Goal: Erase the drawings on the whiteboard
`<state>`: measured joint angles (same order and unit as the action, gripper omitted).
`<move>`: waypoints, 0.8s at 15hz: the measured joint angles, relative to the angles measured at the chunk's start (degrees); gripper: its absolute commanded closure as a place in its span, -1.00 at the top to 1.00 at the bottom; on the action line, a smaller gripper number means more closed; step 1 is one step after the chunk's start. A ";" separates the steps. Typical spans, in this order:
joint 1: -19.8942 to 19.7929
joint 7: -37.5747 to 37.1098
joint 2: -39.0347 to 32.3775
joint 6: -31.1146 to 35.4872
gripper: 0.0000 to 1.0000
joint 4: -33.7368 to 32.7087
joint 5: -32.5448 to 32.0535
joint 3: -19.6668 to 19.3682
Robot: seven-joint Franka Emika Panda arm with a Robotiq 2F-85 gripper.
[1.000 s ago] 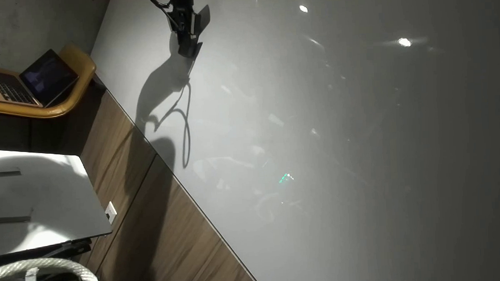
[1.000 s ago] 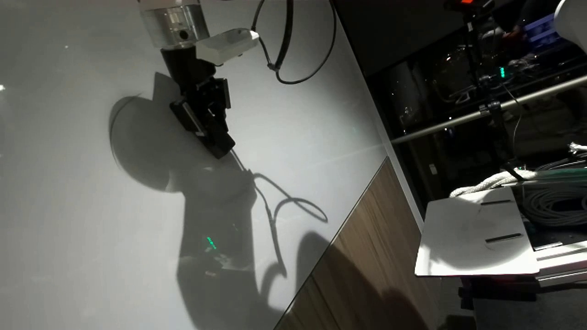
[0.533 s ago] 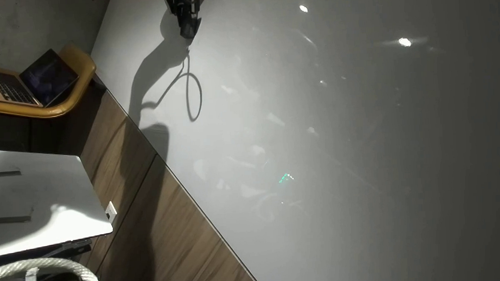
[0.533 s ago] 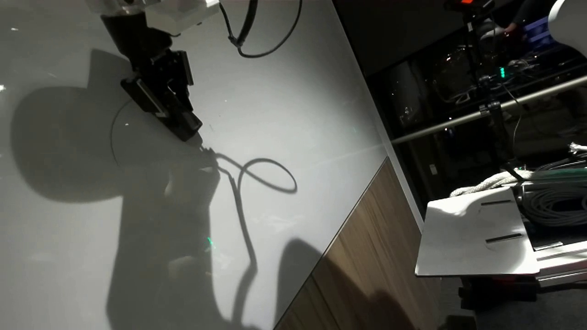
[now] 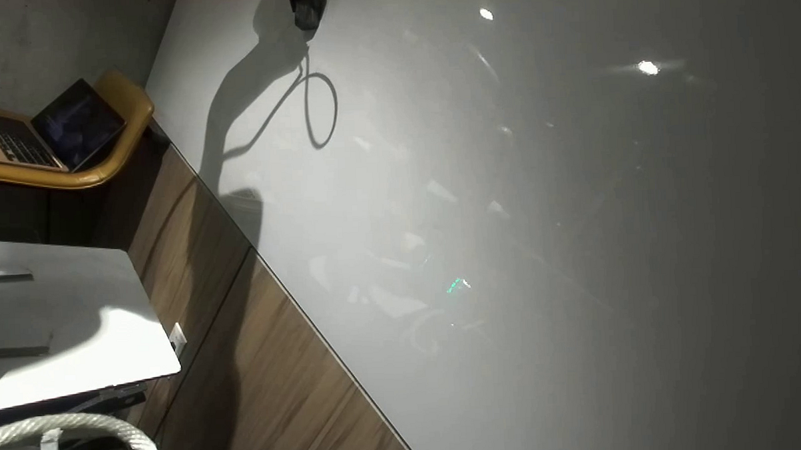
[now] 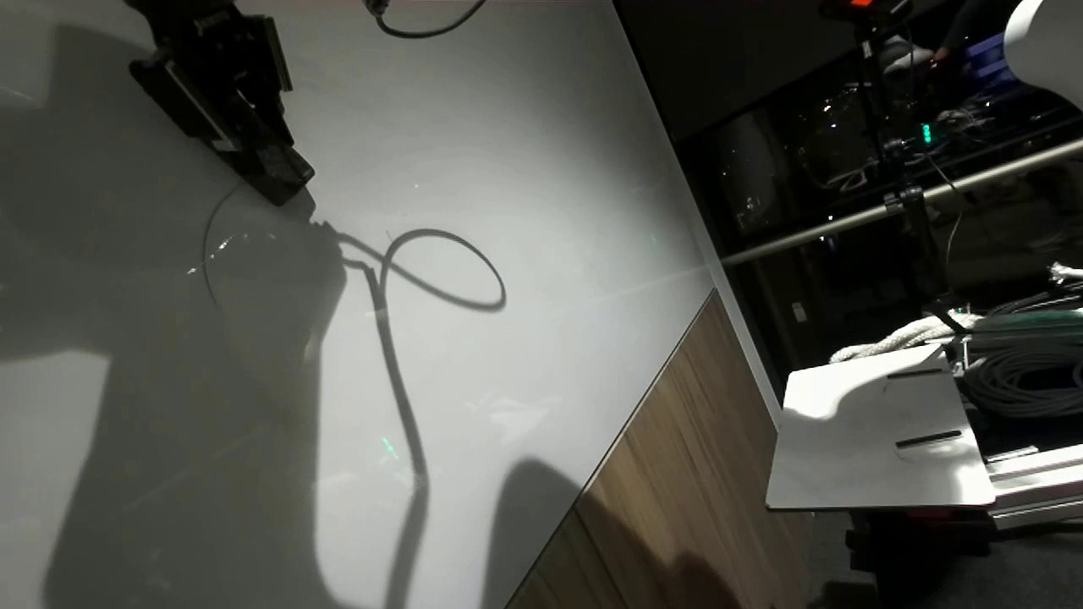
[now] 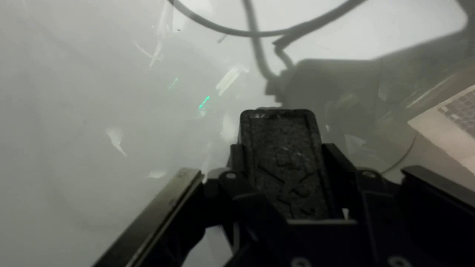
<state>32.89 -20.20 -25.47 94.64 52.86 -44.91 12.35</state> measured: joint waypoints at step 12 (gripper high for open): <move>4.12 3.28 -15.31 -9.83 -0.43 -16.43 2.82 -1.98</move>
<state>37.01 -16.92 -40.78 84.80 36.43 -42.09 10.37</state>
